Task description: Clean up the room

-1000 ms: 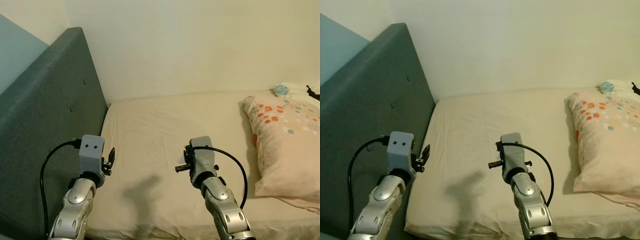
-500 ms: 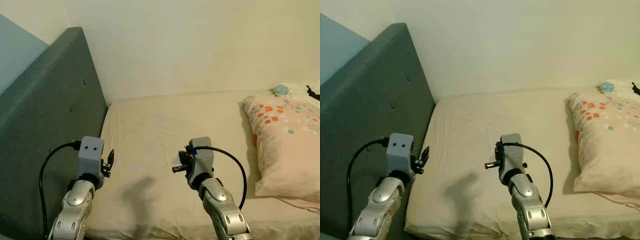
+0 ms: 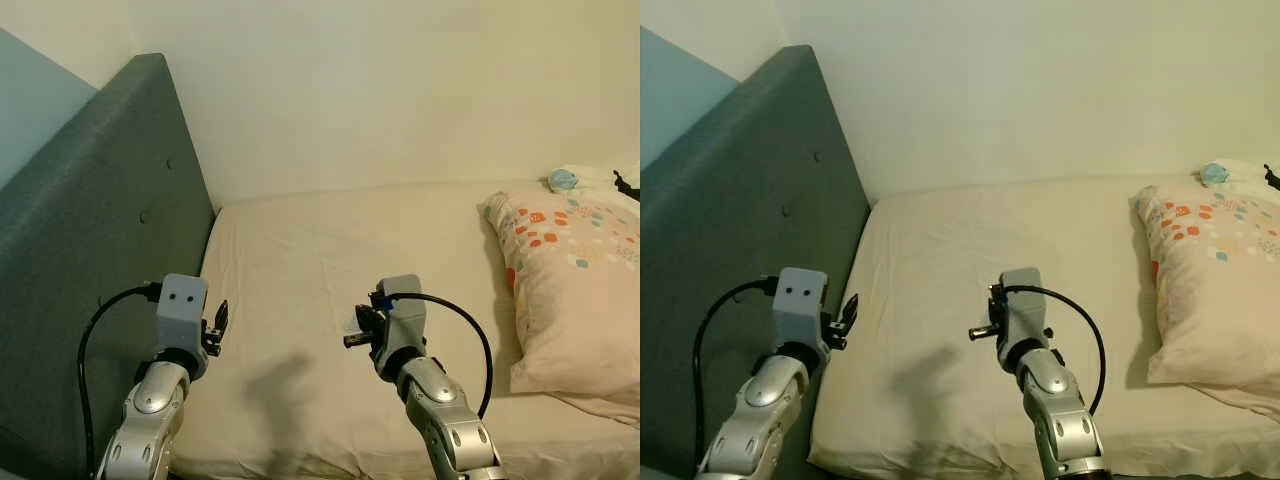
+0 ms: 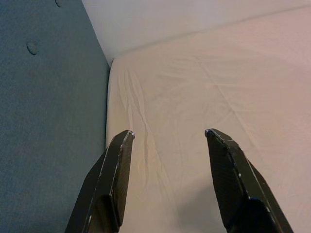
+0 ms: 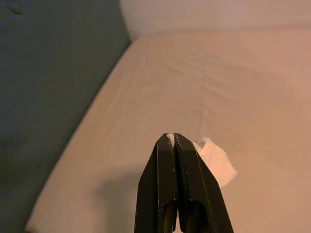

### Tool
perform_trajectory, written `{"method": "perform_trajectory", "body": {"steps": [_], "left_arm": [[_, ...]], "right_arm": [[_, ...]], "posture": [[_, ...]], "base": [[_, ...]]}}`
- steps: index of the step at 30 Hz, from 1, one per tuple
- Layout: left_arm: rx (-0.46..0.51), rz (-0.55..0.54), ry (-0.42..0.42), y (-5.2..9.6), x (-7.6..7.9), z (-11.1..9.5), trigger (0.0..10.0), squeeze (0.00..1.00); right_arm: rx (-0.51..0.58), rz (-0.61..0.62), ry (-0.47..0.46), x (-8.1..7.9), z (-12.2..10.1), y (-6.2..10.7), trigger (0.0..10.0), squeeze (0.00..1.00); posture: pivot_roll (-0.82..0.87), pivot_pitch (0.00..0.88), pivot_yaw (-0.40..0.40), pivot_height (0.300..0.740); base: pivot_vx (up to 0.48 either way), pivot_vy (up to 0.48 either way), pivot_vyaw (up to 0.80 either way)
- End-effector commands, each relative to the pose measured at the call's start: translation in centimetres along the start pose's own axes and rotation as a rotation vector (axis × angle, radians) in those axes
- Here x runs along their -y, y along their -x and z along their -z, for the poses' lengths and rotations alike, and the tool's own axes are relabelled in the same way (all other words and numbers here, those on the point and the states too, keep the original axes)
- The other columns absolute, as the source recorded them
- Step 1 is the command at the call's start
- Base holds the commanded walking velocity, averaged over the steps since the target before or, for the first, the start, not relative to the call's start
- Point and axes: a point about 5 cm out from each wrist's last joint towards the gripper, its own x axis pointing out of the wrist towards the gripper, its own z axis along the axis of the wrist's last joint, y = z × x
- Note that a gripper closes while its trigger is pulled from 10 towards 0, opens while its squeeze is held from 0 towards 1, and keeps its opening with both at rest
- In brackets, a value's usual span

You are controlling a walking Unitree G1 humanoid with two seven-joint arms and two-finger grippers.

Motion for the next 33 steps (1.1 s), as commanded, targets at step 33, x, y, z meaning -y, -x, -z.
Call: {"method": "perform_trajectory", "body": {"steps": [33], "left_arm": [[-0.005,0.001,-0.03,-0.03,-0.14,0.13,10.0,0.0]], "right_arm": [[-0.037,-0.015,-0.052,-0.15,0.0,0.02,10.0,0.0]], "posture": [[-0.08,0.097,0.031,0.74]], "base": [[0.0,0.0,0.0]]}}
